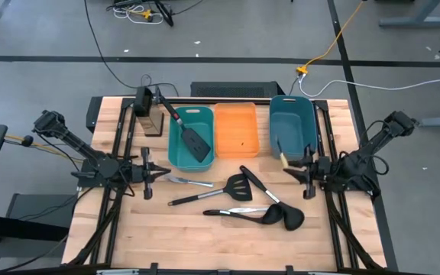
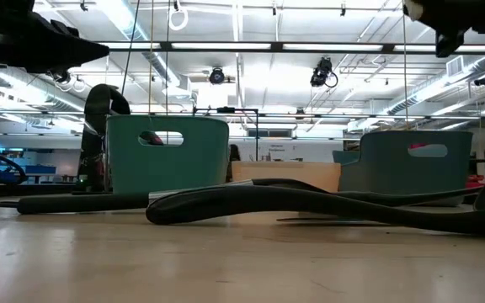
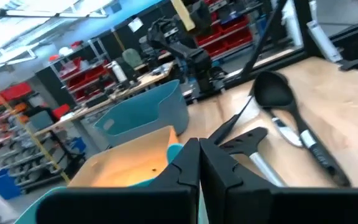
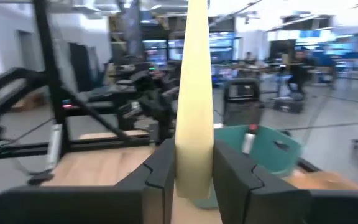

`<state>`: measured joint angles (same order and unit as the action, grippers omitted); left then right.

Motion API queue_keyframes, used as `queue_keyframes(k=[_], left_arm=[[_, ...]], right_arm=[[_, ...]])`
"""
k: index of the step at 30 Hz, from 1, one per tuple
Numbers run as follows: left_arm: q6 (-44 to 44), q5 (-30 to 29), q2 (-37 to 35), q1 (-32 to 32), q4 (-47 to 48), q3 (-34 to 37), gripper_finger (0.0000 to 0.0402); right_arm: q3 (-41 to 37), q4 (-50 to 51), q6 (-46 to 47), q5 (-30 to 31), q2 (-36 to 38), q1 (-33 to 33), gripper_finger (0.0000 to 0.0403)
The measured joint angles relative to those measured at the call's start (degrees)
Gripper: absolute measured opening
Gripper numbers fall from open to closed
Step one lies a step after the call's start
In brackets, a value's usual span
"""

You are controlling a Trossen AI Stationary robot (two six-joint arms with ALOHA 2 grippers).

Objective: Pick & Place Kitchen Items
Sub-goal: Put the yellow table knife into the orange bin

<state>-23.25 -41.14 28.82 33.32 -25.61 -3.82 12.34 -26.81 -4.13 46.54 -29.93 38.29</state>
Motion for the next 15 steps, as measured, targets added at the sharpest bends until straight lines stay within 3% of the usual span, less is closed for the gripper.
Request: queue_keyframes(k=[4, 6, 8, 11, 15], left_arm=[[-2.65, -0.86, 0.0, 0.0, 0.21, -0.01, 0.0011], [-3.48, -0.86, 0.0, 0.0, 0.18, -0.01, 0.0018], [-5.21, -0.92, 0.0, 0.0, 0.02, -0.01, 0.0023], [-7.57, -1.57, 0.0, 0.0, -0.27, -0.01, 0.0025], [-10.16, -1.67, 0.0, 0.0, -1.41, -0.01, 0.0019]], right_arm=[[2.71, 1.16, 0.09, 4.66, -0.46, -2.31, 0.0084], [7.79, 7.04, 0.98, 3.68, -1.4, -4.35, 0.0084], [15.07, 17.86, 4.04, 1.23, -3.71, -7.2, 0.0084], [28.13, 39.11, 16.09, 0.24, -9.68, -13.81, 0.0084], [45.56, 68.92, 30.8, -10.36, -20.42, -27.44, 0.0084]])
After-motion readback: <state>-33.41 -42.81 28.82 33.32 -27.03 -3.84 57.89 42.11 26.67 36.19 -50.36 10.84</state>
